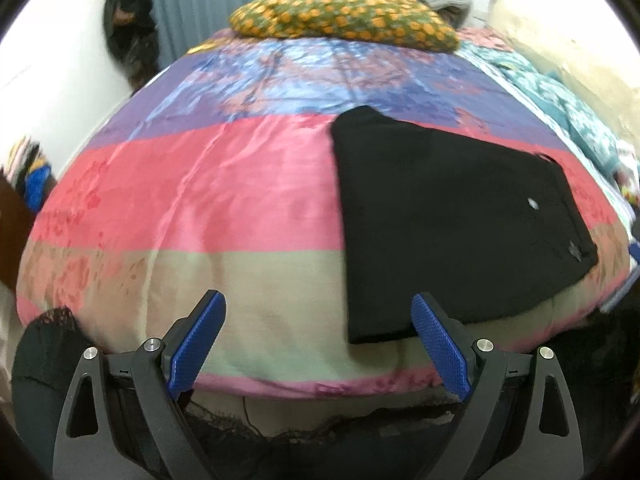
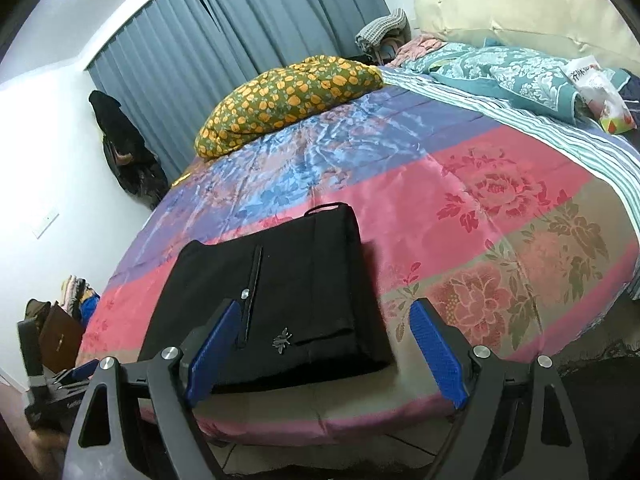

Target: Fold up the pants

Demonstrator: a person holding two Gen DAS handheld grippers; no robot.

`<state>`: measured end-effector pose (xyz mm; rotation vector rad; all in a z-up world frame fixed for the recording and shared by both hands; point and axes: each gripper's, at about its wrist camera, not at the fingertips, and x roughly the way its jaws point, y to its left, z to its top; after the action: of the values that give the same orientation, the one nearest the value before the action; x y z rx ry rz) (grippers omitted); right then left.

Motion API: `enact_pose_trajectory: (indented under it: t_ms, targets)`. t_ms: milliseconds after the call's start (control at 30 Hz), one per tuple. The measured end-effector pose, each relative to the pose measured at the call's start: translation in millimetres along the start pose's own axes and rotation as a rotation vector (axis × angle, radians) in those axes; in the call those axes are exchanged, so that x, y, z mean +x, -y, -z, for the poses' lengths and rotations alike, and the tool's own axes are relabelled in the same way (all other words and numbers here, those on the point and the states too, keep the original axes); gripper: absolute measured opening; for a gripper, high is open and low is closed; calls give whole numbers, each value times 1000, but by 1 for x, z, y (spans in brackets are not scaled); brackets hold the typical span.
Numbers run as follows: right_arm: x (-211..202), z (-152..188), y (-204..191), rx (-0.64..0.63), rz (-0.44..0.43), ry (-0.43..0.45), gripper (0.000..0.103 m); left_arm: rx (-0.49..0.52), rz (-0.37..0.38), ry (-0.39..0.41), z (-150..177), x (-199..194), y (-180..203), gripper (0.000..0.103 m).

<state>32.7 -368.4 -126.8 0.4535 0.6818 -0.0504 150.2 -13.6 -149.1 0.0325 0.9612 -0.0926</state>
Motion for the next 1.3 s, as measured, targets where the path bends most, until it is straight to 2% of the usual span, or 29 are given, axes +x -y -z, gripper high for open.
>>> enact_pose_trajectory:
  t_ms: [100,167,200,267,367,500,567,633,700,733,767,800,833,867,933,1033,1133,1233,1300]
  targets:
    - [3,-6,10,37,-51,-30,86,-96,74,-82,-10,16,-23,95]
    - [14,-19,23,68,-99,-73,86,-111,114,-125,-19,25,-28,95]
    - [22,-27,29,71,-108,-107,87,-101,137,-147,-26,31,-30,95]
    - [53,-46,46,68,-144,-239,87,-80,193,-184,-38,41,-26,95]
    - [91,-58,62,82,-249,-383,87,-80,303,-236,-52,62,-19,95]
    - [137,-53,71,121,-317,-498,87,-97,364,-260,-63,89,-7,94]
    - [156,-48,74,133,-321,-512,87,-97,416,-294,-64,102,0,94]
    - [171,-42,78,161,-330,-514,88,-91,426,-310,-64,113,10,94]
    - [179,-40,74,172,-398,-494,88,-90,440,-293,-64,116,18,93]
    - [183,-39,71,181,-449,-510,82,-101,464,-292,-65,117,23,73]
    - [188,-35,63,176,-499,-552,79,-104,472,-297,-65,118,27,60]
    - [188,-35,54,111,-471,-557,74,-88,438,-287,-66,115,32,52]
    - [188,-35,49,71,-456,-564,52,-61,423,-260,-68,108,37,33]
    - [187,-36,47,73,-454,-566,48,-46,418,-246,-70,102,39,24]
    - [180,-41,45,92,-482,-543,41,-51,444,-224,-78,90,38,21]
    - [166,-61,32,86,-555,-498,38,-59,507,-166,-100,70,37,21]
    - [164,-96,7,33,-606,-454,38,-48,528,-97,-141,59,33,21]
    - [179,-149,-16,-2,-641,-395,38,-77,545,-32,-198,63,23,21]
    - [198,-190,-28,-35,-639,-354,38,-72,529,17,-230,69,20,21]
